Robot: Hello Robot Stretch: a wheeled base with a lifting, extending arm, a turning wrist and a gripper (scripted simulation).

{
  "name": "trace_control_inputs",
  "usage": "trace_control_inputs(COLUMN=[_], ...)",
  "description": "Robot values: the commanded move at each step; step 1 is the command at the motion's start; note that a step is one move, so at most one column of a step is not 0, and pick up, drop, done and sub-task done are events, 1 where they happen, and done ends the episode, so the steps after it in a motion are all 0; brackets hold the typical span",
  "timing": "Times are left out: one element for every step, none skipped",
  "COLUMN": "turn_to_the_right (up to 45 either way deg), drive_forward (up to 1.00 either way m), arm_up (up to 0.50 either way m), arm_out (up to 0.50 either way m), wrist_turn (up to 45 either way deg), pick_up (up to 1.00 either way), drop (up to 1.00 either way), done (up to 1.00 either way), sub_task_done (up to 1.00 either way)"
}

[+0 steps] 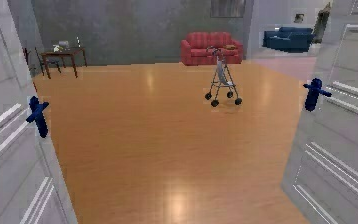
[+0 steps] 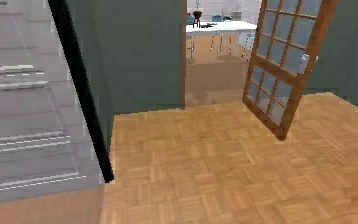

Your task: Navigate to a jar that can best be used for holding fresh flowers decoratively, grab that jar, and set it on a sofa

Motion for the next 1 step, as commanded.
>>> trace_control_inputs(turn_to_the_right=[-3.0], drive_forward=[0.00], arm_up=[0.00], arm_out=[0.00], wrist_turn=[0.0], pick_up=[0.00], drop=[0.00], done=[0.00], sub_task_done=[0.00])
